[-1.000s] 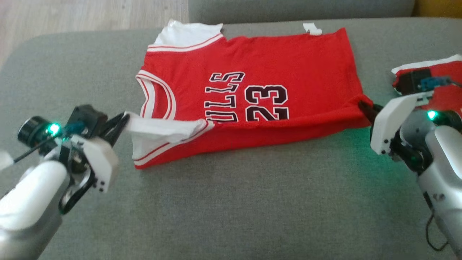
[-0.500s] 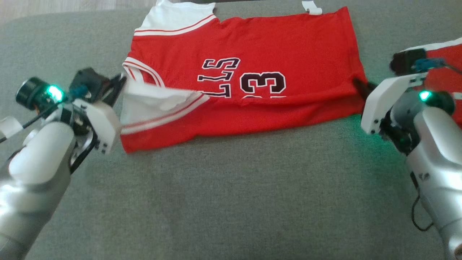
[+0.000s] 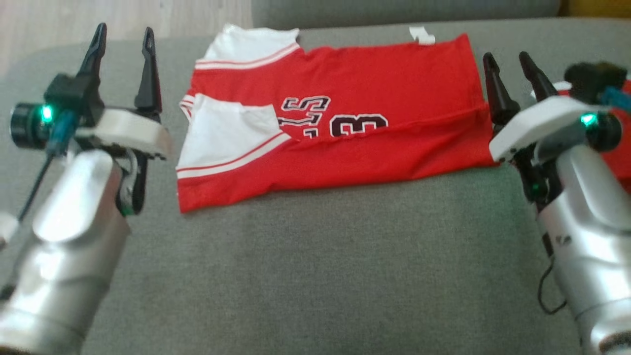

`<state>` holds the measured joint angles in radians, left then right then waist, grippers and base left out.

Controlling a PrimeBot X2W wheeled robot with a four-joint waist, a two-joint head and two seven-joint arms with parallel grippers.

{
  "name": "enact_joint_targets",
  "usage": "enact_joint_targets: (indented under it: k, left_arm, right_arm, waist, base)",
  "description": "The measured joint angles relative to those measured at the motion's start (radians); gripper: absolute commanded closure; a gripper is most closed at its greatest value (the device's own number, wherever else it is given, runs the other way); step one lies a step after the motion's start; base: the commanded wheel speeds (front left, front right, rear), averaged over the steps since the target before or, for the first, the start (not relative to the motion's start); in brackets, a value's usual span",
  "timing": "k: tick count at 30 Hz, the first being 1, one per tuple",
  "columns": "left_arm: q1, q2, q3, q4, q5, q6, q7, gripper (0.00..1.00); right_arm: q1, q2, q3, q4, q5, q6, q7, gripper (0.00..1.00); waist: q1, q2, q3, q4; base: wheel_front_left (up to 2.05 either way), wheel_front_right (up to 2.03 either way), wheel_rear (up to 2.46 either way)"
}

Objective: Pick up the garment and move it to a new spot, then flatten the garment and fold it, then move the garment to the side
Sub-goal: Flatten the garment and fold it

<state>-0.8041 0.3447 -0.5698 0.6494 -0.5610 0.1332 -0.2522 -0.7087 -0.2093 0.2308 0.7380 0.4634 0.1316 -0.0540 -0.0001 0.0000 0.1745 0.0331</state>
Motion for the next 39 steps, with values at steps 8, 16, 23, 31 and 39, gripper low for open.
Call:
enact_joint_targets:
  k: [8, 16, 23, 31, 39]
  left_arm:
    - [0.351, -0.066, 0.182, -0.340, 0.122, 0.064, -0.004, 0.00]
    - [0.618, -0.162, 0.323, -0.444, 0.224, 0.050, -0.004, 0.00]
    - [0.727, -0.225, 0.381, -0.433, 0.284, 0.008, -0.004, 0.00]
    - [0.724, -0.254, 0.426, -0.366, 0.331, -0.048, -0.004, 0.00]
    - [0.599, -0.258, 0.421, -0.102, 0.360, -0.072, 0.028, 0.00]
  right_arm:
    - [0.223, 0.051, -0.161, -0.128, -0.139, 0.000, -0.178, 0.00]
    - [0.481, 0.152, -0.310, -0.328, -0.297, 0.000, -0.194, 0.00]
    - [0.607, 0.159, -0.318, -0.380, -0.285, 0.000, -0.197, 0.00]
    - [0.604, 0.162, -0.276, -0.419, -0.251, 0.000, -0.197, 0.00]
    - [0.555, 0.162, -0.240, -0.480, -0.241, 0.000, -0.192, 0.00]
  waist:
    - [-0.0001, 0.0000, -0.082, 0.020]
    - [-0.0002, 0.0000, -0.134, 0.028]
    - [-0.0001, 0.0000, -0.147, 0.023]
    - [0.0000, 0.0000, -0.131, 0.000]
    - [0.0002, 0.0000, -0.059, -0.032]
  base:
    - [0.00, 0.00, 0.00]
    - [0.00, 0.00, 0.00]
    - [0.00, 0.00, 0.00]
    - [0.00, 0.00, 0.00]
    - [0.00, 0.00, 0.00]
